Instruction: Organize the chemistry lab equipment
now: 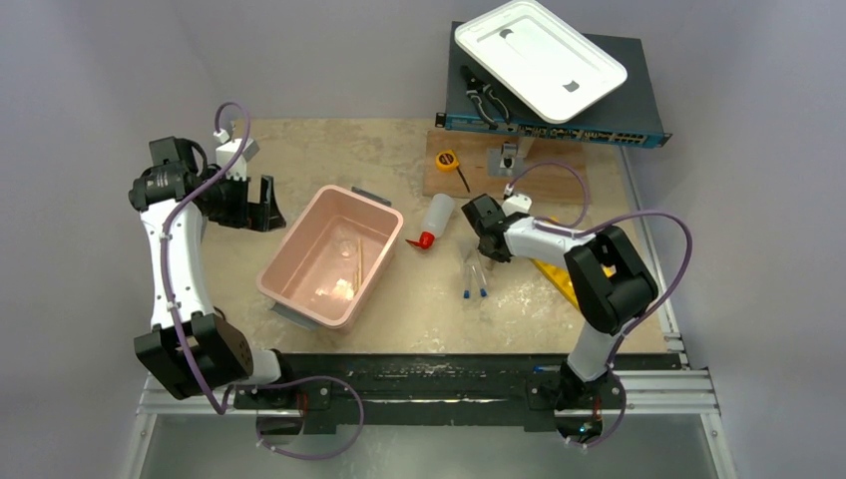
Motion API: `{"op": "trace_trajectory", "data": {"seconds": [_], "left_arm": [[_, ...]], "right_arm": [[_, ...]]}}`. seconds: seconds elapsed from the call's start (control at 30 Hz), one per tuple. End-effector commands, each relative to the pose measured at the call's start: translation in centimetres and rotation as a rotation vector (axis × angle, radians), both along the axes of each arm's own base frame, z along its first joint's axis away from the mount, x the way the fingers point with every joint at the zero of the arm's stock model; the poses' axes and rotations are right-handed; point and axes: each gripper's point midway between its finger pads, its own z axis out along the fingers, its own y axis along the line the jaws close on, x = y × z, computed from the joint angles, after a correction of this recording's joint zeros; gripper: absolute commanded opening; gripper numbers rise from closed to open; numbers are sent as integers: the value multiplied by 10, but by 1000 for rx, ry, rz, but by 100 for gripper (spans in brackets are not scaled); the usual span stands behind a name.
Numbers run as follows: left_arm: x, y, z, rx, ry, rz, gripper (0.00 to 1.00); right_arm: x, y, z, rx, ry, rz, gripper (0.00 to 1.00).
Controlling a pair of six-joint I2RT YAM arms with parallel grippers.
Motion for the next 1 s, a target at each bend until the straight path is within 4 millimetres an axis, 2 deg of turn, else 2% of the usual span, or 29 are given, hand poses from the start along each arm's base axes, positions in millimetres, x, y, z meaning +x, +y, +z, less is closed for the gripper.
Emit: {"op": "trace_trajectory", "data": {"seconds": [0.0,0.1,0.17,0.23,0.3,0.37,0.47,0.53,0.6,0.67,0.8,0.93,0.97], "left_arm": [[-2,5,14,28,-8,-3,100],[1,9,15,36,-17,20,100],[2,6,17,22,-25,10,100],[2,3,18,8,-27,5,100],[2,3,19,-1,-26,10,99],[3,3,19,-1,-25,14,99],[3,4,19,-1,-23,26,99],[4,5,19,0,-22,36,100],[6,9,20,12,-25,59,100],[9,13,22,29,-34,87,100],[10,16,28,51,-65,98,100],[11,21,35,79,-102,130,100],[12,23,35,85,-105,137,100]], "right_arm": [[-12,-16,9,-19,-23,-29,10],[-13,-13,31,-3,-72,-14,1],[-14,-9,52,-8,-109,8,0],[-14,1,79,-12,-157,39,0],[-14,21,114,14,-220,90,0],[-18,48,149,56,-270,154,0],[-35,105,197,140,-340,288,0],[-46,144,223,202,-375,367,0],[-55,181,239,260,-383,439,0],[-63,215,245,308,-371,498,0],[-71,273,240,400,-335,595,0],[-71,310,230,406,-297,628,0],[-69,317,222,391,-280,632,0]]}}
